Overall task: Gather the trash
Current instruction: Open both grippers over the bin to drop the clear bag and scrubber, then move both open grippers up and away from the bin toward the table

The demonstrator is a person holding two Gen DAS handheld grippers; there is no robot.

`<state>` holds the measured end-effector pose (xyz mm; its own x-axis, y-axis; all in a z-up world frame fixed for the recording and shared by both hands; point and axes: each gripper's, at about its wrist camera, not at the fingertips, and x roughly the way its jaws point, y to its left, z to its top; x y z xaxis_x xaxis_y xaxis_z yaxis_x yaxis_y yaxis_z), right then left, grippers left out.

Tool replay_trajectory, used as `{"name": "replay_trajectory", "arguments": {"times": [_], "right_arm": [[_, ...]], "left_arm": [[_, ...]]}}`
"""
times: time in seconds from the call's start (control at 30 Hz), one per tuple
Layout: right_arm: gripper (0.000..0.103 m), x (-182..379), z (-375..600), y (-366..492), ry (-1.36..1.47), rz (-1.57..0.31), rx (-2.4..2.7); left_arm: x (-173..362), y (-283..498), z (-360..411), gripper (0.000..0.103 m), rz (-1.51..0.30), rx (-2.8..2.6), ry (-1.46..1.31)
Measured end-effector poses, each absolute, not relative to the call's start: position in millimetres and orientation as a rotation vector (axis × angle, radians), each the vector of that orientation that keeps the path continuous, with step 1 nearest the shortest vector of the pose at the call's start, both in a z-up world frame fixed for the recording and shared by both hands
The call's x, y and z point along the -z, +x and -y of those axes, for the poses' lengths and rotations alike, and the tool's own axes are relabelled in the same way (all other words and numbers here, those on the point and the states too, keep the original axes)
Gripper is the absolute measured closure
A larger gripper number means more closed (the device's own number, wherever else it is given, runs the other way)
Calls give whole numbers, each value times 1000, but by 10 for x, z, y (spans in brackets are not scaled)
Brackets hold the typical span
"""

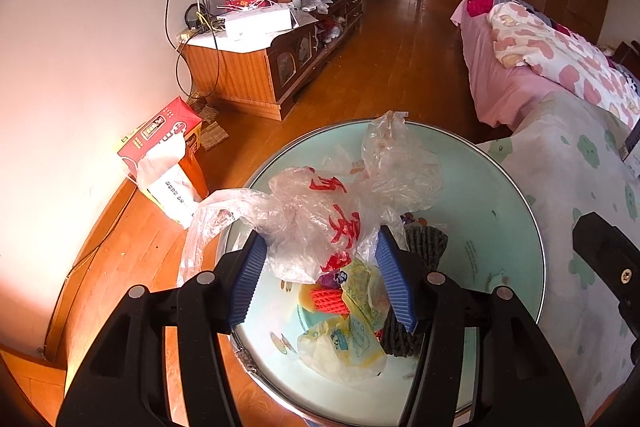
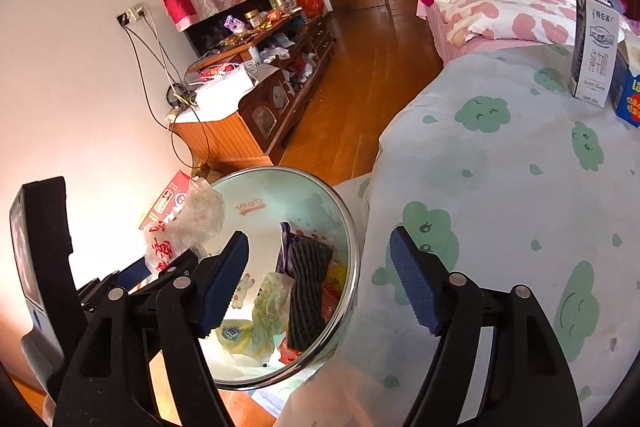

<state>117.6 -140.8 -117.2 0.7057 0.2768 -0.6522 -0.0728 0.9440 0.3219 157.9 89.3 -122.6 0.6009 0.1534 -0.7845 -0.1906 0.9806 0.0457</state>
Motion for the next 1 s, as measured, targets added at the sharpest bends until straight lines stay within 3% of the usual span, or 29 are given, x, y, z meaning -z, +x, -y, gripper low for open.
{"name": "replay_trajectory", "arguments": {"times": [0.1, 0.3, 0.37, 0.77, 1.0], "right_arm": [[28, 1105, 1301, 1186, 283, -753, -161], [25, 1067, 1309, 1025, 287, -697, -73], [24, 1083, 1367, 943, 305, -679, -47], [11, 1120, 1789, 735, 331, -595, 22], [11, 1089, 1753, 514, 243, -599, 13]], "left_arm": [[1217, 1571, -869, 45, -902, -186, -40], [1201, 1557, -761, 22, -874, -171, -7], [1203, 1546, -723, 7, -878, -162, -12], [1049, 1101, -865, 6, -861, -220, 12], [897, 641, -1110, 6, -829, -258, 29]]}}
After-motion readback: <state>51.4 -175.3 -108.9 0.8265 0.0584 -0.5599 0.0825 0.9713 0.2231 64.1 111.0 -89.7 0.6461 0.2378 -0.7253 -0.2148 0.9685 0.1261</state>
